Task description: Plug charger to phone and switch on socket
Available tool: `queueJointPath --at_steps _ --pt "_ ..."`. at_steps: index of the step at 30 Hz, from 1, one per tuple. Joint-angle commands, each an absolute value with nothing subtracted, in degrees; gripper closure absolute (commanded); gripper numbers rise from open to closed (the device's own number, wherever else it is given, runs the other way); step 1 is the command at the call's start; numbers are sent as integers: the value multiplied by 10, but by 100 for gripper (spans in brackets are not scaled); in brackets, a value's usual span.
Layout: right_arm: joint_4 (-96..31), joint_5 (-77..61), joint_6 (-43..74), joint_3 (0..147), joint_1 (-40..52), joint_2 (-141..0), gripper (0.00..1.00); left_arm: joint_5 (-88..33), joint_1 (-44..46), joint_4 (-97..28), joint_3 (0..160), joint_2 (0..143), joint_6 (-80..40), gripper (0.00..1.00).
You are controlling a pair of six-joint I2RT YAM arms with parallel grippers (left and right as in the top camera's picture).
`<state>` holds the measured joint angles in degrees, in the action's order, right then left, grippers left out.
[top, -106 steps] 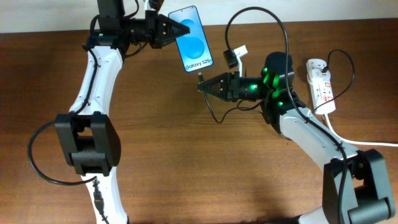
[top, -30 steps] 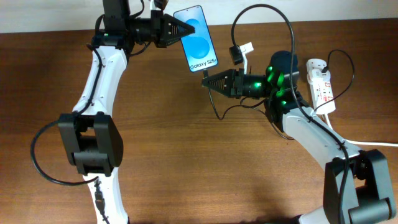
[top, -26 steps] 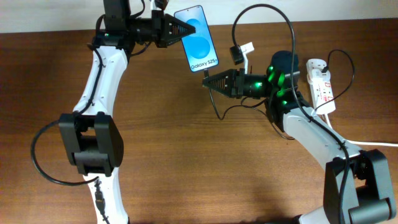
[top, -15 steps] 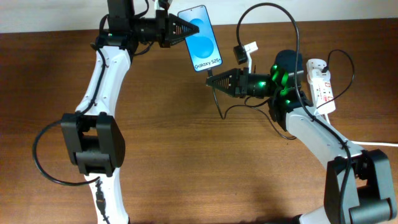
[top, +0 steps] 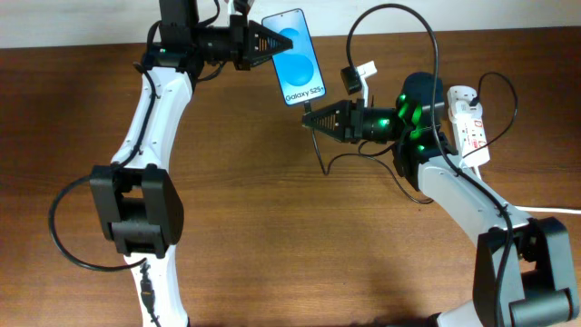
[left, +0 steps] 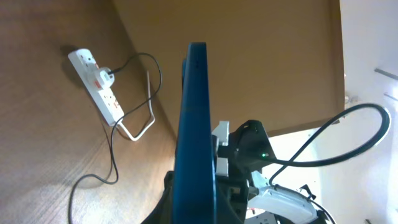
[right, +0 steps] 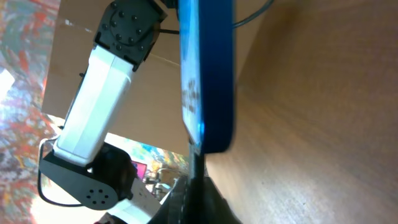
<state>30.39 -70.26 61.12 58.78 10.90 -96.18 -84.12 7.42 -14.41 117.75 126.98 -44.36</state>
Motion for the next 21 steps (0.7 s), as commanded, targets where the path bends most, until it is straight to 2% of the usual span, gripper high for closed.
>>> queueJointPath --at_steps 1,3,5,8,10,11,16,21 --pt "312 -655 607 622 109 -968 82 -902 88 -150 1180 1262 -440 100" --pt "308 -656 607 622 109 -968 76 -902 83 -150 1180 1262 -440 100" --pt "302 -658 607 622 109 -968 75 -902 81 -150 1180 1262 -440 100" --pt "302 -662 605 622 109 -968 64 -902 81 -150 1180 1262 -440 100" --pt "302 -665 605 622 108 -968 48 -902 78 -145 1180 1262 -438 100" --pt "303 -668 605 622 108 -968 36 -902 75 -145 1180 1262 -433 100" --pt "303 -675 605 622 93 -968 0 -902 61 -177 1179 1262 -366 100" --pt "278 -682 597 622 44 -968 1 -898 49 -272 1159 1263 -245 100"
